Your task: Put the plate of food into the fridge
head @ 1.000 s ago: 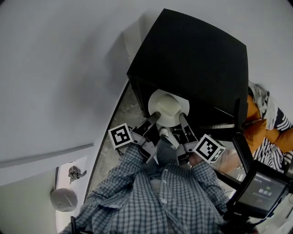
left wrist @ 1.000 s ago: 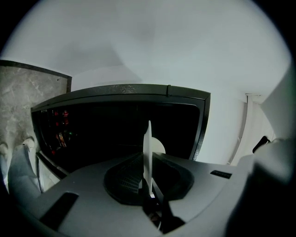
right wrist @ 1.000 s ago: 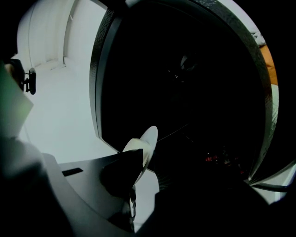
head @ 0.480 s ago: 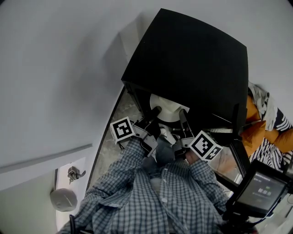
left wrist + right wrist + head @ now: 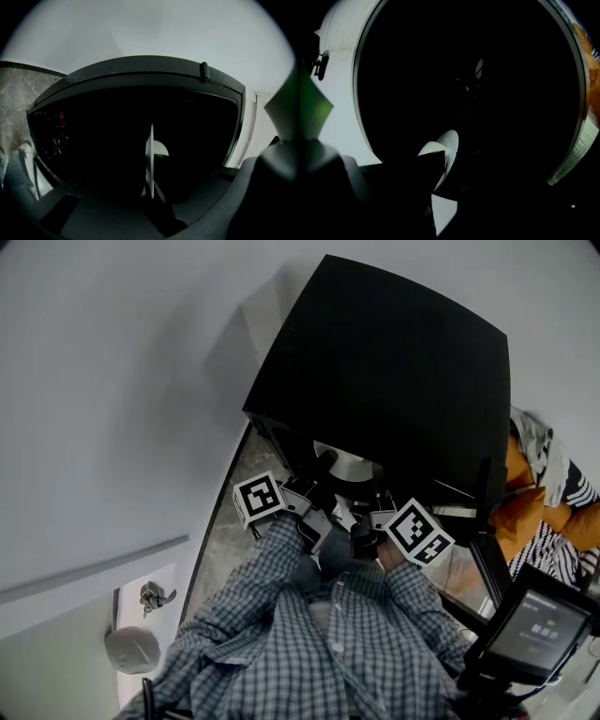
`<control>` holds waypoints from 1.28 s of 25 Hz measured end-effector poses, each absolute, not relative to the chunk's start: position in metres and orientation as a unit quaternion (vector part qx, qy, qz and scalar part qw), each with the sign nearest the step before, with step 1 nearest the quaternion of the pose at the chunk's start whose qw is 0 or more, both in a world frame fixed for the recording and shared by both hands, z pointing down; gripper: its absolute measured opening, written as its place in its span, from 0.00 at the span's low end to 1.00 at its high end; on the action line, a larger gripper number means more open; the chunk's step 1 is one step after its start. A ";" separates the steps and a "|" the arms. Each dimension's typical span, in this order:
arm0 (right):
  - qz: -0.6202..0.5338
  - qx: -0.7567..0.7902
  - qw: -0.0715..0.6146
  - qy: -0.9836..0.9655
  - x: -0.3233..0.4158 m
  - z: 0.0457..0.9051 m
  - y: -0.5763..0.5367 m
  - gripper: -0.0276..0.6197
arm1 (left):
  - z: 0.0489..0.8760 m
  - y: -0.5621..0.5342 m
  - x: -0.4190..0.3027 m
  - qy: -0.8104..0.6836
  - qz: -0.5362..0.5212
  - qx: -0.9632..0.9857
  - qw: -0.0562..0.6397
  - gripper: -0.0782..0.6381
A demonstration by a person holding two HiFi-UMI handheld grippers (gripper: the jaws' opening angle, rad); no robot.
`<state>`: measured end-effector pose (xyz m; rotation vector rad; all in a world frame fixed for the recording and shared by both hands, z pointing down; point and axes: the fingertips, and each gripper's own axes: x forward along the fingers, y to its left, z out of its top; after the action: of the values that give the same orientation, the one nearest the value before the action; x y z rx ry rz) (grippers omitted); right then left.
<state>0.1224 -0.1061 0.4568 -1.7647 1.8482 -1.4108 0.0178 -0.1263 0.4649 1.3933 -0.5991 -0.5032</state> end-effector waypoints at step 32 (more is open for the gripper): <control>-0.569 -0.504 0.139 0.635 0.077 0.456 -0.084 0.16 | 0.468 -0.140 0.025 -0.294 -0.225 0.627 0.686 0.17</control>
<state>0.0769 -0.0845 0.4561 -1.4577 1.8343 -1.6451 0.0247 -0.1405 0.4685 1.4043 -0.6592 -0.5034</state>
